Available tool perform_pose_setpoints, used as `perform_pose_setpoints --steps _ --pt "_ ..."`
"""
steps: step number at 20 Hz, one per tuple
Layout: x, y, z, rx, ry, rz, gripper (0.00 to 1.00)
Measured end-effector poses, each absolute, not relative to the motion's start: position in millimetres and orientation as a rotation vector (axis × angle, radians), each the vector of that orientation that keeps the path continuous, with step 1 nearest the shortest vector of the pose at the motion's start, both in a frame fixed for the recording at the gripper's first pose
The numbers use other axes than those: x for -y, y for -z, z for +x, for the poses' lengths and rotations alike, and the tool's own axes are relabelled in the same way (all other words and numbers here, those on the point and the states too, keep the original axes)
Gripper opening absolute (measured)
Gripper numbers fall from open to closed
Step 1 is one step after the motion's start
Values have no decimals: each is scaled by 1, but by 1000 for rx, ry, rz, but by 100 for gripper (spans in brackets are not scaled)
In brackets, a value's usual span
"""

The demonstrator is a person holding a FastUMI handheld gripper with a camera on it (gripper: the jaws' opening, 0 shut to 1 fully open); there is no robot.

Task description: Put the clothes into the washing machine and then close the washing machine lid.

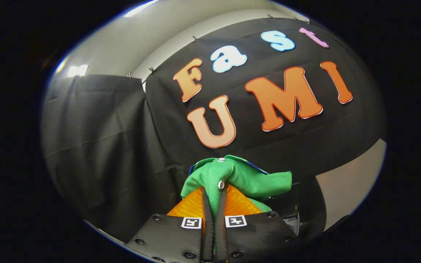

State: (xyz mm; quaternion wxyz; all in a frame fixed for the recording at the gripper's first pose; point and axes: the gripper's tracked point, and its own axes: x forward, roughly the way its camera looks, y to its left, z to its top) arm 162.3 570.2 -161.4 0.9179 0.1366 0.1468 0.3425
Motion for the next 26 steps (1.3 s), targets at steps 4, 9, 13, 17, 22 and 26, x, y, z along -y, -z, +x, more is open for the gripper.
perform_pose_setpoints --steps 4,9,13,17,22,26 --pt "-598 236 174 -393 -699 215 10" --pt "-613 346 194 -536 -625 158 10" --pt "-621 417 224 -654 -543 165 10" --pt "-632 470 236 -727 -497 130 10" --pt "-638 546 229 -837 -485 64 10" --pt "-631 586 214 -946 -478 26 10"
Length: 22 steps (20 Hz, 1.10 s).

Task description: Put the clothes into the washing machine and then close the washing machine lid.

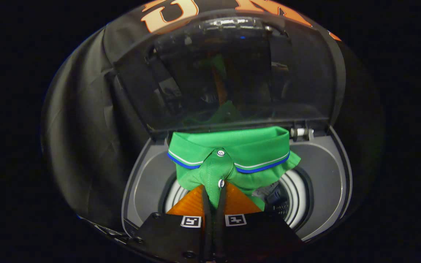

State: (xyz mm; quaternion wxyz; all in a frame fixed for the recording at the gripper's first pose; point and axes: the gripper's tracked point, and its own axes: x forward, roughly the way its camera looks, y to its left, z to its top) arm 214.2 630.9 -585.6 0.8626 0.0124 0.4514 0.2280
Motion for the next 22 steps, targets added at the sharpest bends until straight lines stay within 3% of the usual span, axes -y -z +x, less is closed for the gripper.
perform_pose_setpoints --steps 6,15,16,20,22 --pt "-621 621 189 -1112 -433 2 10" --pt "-617 625 199 -1161 -383 -5 10" --pt "-617 624 200 -1160 -392 -7 14" --pt "-614 621 197 -1171 -396 -30 100" --pt "-612 617 197 -1158 -394 -41 100"
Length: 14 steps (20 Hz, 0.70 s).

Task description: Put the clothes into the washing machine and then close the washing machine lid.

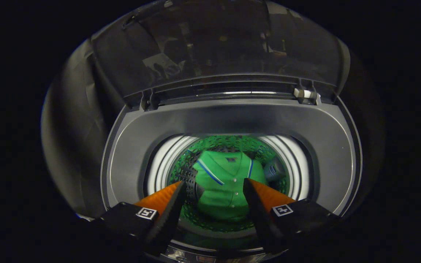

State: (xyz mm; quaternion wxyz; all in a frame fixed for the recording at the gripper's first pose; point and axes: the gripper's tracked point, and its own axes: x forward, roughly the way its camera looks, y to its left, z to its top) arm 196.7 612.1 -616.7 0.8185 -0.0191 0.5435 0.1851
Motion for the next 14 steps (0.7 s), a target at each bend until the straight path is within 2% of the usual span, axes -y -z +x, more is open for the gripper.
perform_pose_setpoints --steps 8,14 --pt "-614 587 194 -1108 -420 -29 99" --pt "-622 524 189 -991 -473 -2 99"
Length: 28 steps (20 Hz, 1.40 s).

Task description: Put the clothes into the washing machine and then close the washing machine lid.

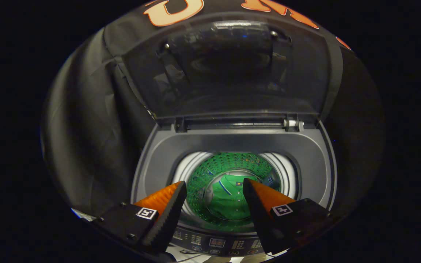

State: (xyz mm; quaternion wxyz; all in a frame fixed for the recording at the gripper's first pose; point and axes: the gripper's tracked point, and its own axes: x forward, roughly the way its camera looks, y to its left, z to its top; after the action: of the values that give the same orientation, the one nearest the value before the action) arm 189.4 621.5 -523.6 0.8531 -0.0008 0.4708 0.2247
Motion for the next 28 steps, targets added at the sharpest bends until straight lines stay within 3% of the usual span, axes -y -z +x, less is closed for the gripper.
perform_pose_setpoints --steps 10,18,23,28 --pt "-640 351 175 -688 -555 108 98" --pt "-650 216 258 -421 -576 119 98" --pt "-662 204 313 -375 -574 50 98" --pt "-668 262 385 -459 -496 -41 98"
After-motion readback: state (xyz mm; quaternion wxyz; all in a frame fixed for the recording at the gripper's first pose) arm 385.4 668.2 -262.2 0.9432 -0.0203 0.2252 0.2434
